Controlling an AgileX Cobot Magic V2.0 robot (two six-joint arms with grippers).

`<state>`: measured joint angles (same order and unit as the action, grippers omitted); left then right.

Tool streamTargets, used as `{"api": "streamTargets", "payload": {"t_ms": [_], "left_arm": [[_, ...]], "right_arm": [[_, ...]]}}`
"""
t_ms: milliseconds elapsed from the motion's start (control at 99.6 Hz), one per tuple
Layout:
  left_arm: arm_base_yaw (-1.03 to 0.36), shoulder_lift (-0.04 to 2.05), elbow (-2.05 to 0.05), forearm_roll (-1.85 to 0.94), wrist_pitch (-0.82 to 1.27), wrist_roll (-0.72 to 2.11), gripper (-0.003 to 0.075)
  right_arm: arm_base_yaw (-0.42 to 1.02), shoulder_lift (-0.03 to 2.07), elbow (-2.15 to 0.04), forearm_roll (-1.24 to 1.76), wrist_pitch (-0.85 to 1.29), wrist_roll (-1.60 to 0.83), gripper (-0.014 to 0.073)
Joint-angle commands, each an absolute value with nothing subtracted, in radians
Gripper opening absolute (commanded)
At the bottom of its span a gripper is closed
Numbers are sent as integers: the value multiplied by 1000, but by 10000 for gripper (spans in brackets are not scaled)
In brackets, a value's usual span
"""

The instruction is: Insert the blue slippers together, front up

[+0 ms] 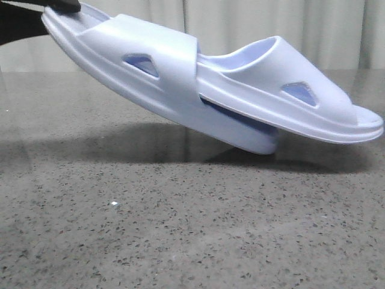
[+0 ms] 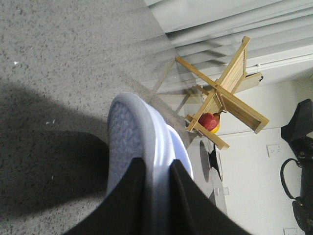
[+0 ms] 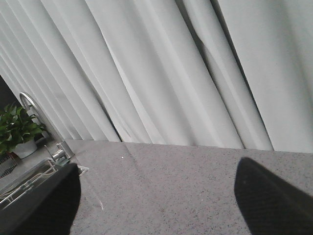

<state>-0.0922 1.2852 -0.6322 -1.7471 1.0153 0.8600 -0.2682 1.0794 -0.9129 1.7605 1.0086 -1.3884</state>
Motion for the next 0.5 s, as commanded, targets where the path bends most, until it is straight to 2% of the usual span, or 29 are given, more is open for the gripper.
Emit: {"api": "streamTargets", "payload": {"t_ms": [0, 492], "left_arm": [[-97, 1281, -632, -1861, 1104, 885, 16], [-97, 1297, -566, -1861, 1048, 972, 16]], "right_arm": [[-276, 1059, -946, 1839, 1041, -1385, 565], [-276, 1059, -946, 1839, 1074, -1385, 564]]}}
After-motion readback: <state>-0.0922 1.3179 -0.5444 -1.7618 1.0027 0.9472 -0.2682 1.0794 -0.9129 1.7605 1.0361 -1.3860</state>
